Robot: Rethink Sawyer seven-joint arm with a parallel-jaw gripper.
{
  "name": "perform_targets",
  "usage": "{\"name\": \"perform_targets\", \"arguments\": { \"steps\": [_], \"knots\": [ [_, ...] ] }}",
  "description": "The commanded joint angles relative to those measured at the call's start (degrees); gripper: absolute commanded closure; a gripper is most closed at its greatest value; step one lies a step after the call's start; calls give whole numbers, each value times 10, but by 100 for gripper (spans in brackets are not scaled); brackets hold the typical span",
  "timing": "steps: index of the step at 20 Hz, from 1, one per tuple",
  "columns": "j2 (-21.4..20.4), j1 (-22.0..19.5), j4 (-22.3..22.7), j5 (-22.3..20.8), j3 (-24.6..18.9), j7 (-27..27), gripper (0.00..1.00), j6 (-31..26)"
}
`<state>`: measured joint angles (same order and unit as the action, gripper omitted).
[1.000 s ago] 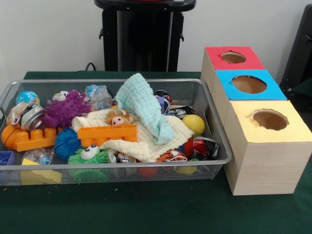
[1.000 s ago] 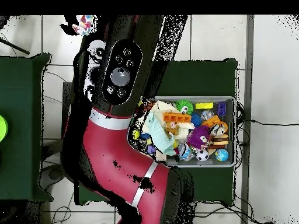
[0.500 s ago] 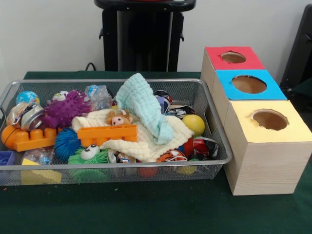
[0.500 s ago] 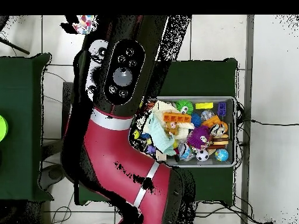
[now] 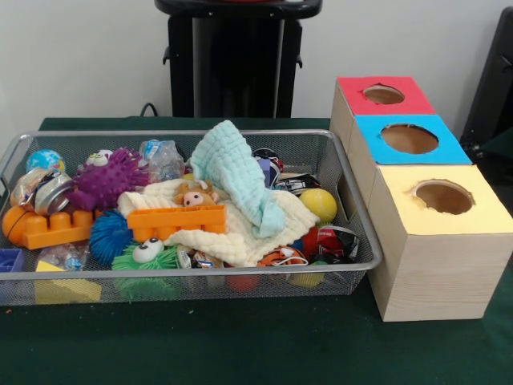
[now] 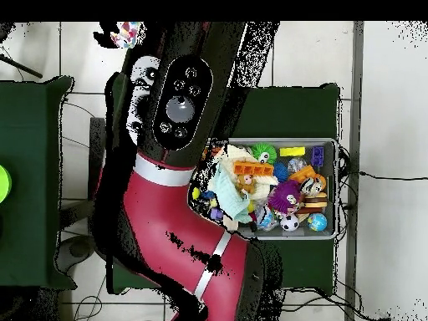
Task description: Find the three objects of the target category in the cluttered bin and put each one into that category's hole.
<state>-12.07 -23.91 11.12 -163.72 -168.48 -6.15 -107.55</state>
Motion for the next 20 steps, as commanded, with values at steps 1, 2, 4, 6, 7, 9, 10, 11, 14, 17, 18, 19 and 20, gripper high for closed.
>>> {"name": "perform_targets", "arguments": {
  "steps": [1, 2, 4, 6, 7, 9, 10, 11, 14, 17, 18, 19, 20],
  "knots": [
    [21, -21, -97, -50, 9, -120, 100, -27],
    [21, -22, -97, -51, 7, -121, 100, -27],
    [22, -22, -98, -52, 5, -122, 100, -26],
    [22, -23, -96, -58, 6, -121, 100, -34],
    [22, -23, -95, -60, 7, -121, 100, -38],
    [23, -24, -95, -62, 6, -123, 100, -43],
    [23, -24, -95, -62, 5, -124, 100, -45],
    [24, -24, -95, -63, 4, -127, 100, -47],
    [25, -25, -97, -63, 0, -134, 100, -52],
    [27, -26, -97, -65, -2, -143, 100, -62],
    [28, -26, -97, -65, -3, -145, 100, -64],
    [28, -26, -98, -64, -4, -145, 100, -62],
    [29, -26, -99, -62, -5, -141, 100, -62]
  ]
}}
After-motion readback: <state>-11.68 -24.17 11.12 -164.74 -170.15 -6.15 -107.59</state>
